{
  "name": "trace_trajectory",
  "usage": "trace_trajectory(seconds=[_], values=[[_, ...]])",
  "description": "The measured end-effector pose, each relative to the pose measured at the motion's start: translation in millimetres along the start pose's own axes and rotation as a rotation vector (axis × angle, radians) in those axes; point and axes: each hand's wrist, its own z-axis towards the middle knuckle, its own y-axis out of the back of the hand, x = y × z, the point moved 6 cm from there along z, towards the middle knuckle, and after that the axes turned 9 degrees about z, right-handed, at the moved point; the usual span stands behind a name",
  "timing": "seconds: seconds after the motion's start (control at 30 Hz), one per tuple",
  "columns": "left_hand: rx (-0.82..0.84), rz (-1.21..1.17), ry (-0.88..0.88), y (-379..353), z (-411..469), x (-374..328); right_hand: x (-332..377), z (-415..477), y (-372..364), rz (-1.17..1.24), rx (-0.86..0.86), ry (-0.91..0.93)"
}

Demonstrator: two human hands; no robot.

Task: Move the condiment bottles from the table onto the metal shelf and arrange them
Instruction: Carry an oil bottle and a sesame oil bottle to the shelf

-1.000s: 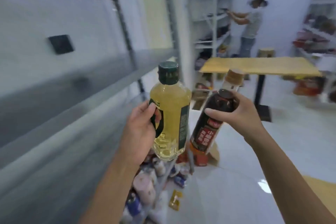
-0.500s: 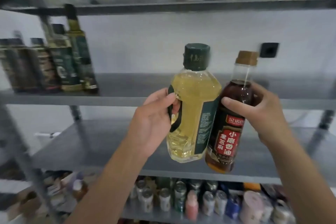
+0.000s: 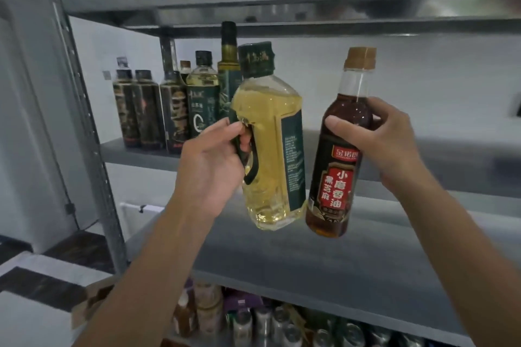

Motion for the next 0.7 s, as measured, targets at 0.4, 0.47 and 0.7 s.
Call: trace_trajectory(seconds=[0.4, 0.47, 0.7], values=[[0.120, 0.061, -0.045, 23.5, 115.1, -6.9, -7.8, 81.1, -37.4, -0.159, -0.277, 0.099], [0.103, 0.135, -0.043, 23.2, 129.6, 5.4, -17.6, 96.7, -43.6, -0.208, -0.257, 0.106], [0.034, 0.197, 0.007, 25.6, 162.9, 56.9, -67.9, 142.5, -52.1, -0.308, -0.176, 0.098]])
